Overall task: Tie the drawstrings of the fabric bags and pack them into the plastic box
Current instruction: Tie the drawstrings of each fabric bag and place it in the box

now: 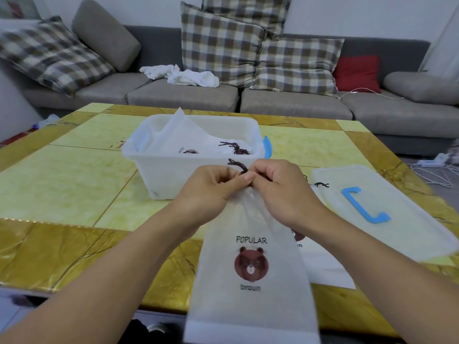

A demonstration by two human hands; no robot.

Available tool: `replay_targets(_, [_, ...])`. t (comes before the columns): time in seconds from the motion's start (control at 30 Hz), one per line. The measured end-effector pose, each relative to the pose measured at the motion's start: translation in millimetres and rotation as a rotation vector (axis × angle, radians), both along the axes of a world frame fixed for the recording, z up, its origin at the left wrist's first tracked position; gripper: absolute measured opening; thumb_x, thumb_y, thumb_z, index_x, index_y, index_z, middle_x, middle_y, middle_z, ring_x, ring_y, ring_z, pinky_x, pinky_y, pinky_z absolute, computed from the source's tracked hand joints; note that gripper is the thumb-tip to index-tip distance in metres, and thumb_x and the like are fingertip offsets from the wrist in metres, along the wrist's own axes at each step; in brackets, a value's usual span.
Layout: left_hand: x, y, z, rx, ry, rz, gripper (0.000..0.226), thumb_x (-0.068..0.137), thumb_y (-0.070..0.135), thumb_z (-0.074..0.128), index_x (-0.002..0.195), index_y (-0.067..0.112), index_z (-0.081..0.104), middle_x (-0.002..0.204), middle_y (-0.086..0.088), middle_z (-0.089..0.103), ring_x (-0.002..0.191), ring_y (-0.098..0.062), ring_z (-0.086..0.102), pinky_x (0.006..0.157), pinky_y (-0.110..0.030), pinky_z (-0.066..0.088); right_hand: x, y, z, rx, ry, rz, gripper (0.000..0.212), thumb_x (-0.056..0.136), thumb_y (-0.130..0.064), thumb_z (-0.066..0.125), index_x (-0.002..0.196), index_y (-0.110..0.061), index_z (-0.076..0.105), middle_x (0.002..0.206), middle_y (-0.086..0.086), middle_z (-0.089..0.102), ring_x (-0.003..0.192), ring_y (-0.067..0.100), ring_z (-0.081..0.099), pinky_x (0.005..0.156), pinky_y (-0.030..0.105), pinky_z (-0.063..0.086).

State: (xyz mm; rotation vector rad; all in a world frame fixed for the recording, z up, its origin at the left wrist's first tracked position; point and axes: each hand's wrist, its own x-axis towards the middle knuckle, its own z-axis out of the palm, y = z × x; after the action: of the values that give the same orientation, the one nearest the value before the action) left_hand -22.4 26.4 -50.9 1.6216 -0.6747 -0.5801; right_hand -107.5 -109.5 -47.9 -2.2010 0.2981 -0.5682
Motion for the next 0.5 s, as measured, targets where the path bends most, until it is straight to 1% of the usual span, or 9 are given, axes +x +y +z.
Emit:
replay_targets(0.03, [3,2,1,0.006,-0.150,0.049,0.023,0.092,0.026,0.071,0.082,0.006,0.075,0.079,-0.006,0.075,0.068,-0.013,0.062,0.068,-0.031,0.047,-1,-2,1,0.004,0.001,-0.003,0.026,0.097,-0.012,0.056,0.073,-0.007,0.062,0.051,-0.011,0.044,0.050,0.006,0.038,0.050,0.019,0.030])
replay_targets(0.1, [10,6,4,0.027,-0.444,0.111,0.013,0.088,0.022,0.075,0.078,0.015,0.079,0.072,0.004,0.076,0.063,-0.005,0.063,0.063,-0.024,0.049,-1,-5,3,-0.013,-0.003,0.015,0.026,0.098,-0.013,0.057,0.073,-0.006,0.062,0.050,-0.011,0.042,0.049,0.006,0.037,0.051,0.018,0.031])
replay_targets(0.17, [15,12,7,0.068,-0.681,0.122,0.008,0.085,0.021,0.077,0.079,0.018,0.080,0.071,0.008,0.075,0.064,-0.003,0.067,0.064,-0.018,0.051,-3,-4,5,-0.045,-0.011,0.023,0.024,0.098,-0.012,0.057,0.075,-0.006,0.065,0.052,-0.011,0.045,0.049,0.004,0.041,0.052,0.016,0.032])
replay_targets(0.23, [23,18,8,0.125,-0.869,0.110,0.007,0.086,0.024,0.077,0.081,0.019,0.079,0.072,0.011,0.074,0.066,-0.005,0.066,0.070,-0.024,0.053,-4,-4,7,-0.062,-0.017,0.023,0.023,0.098,-0.012,0.058,0.078,-0.006,0.068,0.055,-0.010,0.050,0.049,0.004,0.042,0.052,0.015,0.033])
replay_targets(0.3, [29,23,9,0.195,-1.009,0.071,0.009,0.089,0.028,0.073,0.084,0.021,0.076,0.075,0.016,0.070,0.070,-0.001,0.061,0.076,-0.032,0.054,-5,-1,7,-0.056,-0.006,0.040,0.022,0.098,-0.011,0.057,0.079,-0.006,0.068,0.057,-0.008,0.051,0.049,0.004,0.042,0.052,0.014,0.033])
replay_targets(0.37, [30,26,10,0.271,-1.066,0.055,0.008,0.092,0.029,0.068,0.088,0.024,0.074,0.079,0.018,0.068,0.076,-0.002,0.058,0.079,-0.037,0.053,-5,0,7,-0.044,0.013,0.059,0.023,0.098,-0.011,0.056,0.079,-0.005,0.067,0.056,-0.008,0.049,0.048,0.005,0.040,0.050,0.013,0.033])
replay_targets(0.4, [30,26,9,0.292,-1.057,0.042,0.008,0.092,0.027,0.066,0.091,0.025,0.073,0.082,0.018,0.070,0.078,-0.003,0.060,0.079,-0.037,0.054,-5,0,7,-0.036,0.015,0.059,0.023,0.098,-0.011,0.056,0.079,-0.004,0.067,0.056,-0.007,0.048,0.047,0.005,0.040,0.050,0.013,0.033])
replay_targets(0.43, [28,26,7,0.293,-1.016,0.027,0.010,0.092,0.025,0.064,0.094,0.026,0.074,0.084,0.017,0.071,0.079,-0.001,0.062,0.080,-0.036,0.055,-5,0,7,-0.030,0.015,0.057,0.023,0.098,-0.010,0.056,0.079,-0.003,0.067,0.056,-0.006,0.047,0.046,0.005,0.040,0.049,0.012,0.033])
replay_targets(0.5, [21,24,5,0.285,-0.843,0.012,0.020,0.086,0.025,0.062,0.101,0.026,0.075,0.086,0.016,0.073,0.081,0.004,0.065,0.082,-0.031,0.056,-5,0,7,-0.027,0.019,0.053,0.023,0.098,-0.010,0.056,0.079,-0.002,0.067,0.055,-0.006,0.047,0.045,0.005,0.040,0.050,0.011,0.033])
